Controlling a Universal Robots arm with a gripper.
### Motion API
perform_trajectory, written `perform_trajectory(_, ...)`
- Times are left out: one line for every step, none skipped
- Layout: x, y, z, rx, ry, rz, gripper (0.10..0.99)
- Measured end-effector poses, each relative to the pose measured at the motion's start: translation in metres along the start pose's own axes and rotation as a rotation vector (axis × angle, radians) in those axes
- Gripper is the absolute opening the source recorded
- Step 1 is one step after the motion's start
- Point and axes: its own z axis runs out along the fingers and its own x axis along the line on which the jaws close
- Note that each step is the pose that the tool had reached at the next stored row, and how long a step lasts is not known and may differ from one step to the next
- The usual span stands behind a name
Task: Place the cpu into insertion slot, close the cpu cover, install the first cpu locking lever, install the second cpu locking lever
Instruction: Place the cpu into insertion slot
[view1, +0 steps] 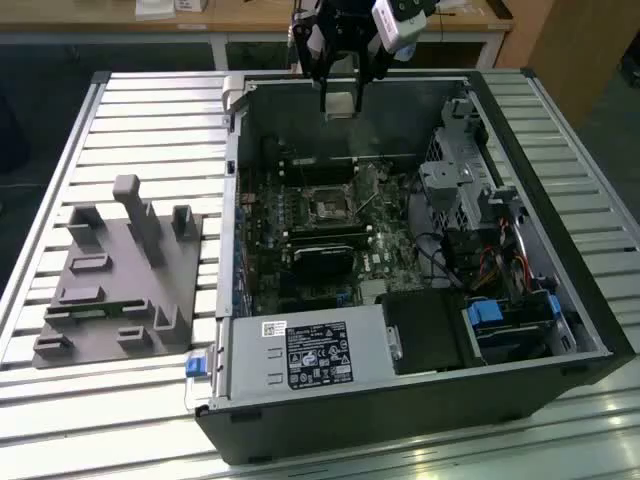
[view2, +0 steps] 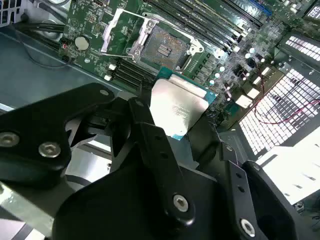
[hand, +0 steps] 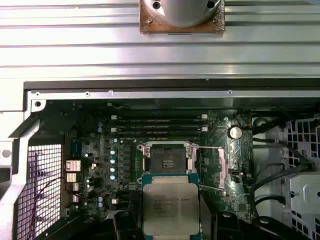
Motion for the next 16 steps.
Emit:
perform_trajectory(0.0, 0.0, 0.0, 0.0, 0.0, 0.0, 0.541)
perform_trajectory(0.0, 0.0, 0.0, 0.0, 0.0, 0.0, 0.541)
perform_trajectory(0.0, 0.0, 0.0, 0.0, 0.0, 0.0, 0.541)
perform_trajectory(0.0, 0.0, 0.0, 0.0, 0.0, 0.0, 0.541)
perform_trajectory(0.0, 0.0, 0.0, 0.0, 0.0, 0.0, 0.541)
perform_trajectory(0.0, 0.0, 0.0, 0.0, 0.0, 0.0, 0.541)
perform_trajectory(0.0, 0.0, 0.0, 0.0, 0.0, 0.0, 0.541)
perform_trajectory(0.0, 0.0, 0.0, 0.0, 0.0, 0.0, 0.541)
perform_trajectory(0.0, 0.0, 0.0, 0.0, 0.0, 0.0, 0.541)
perform_trajectory(0.0, 0.0, 0.0, 0.0, 0.0, 0.0, 0.541)
perform_trajectory(0.0, 0.0, 0.0, -0.001, 0.0, 0.0, 0.541)
perform_trajectory(0.0, 0.0, 0.0, 0.0, 0.0, 0.0, 0.541)
perform_trajectory(0.0, 0.0, 0.0002, -0.001, 0.0, 0.0, 0.541)
perform_trajectory(0.0, -0.0001, 0.001, -0.001, 0.0, 0.0, 0.541)
perform_trajectory(0.0, -0.0003, 0.0024, -0.001, 0.0, 0.0, 0.541)
perform_trajectory(-0.0001, -0.0004, 0.0041, -0.001, 0.0, 0.0, 0.541)
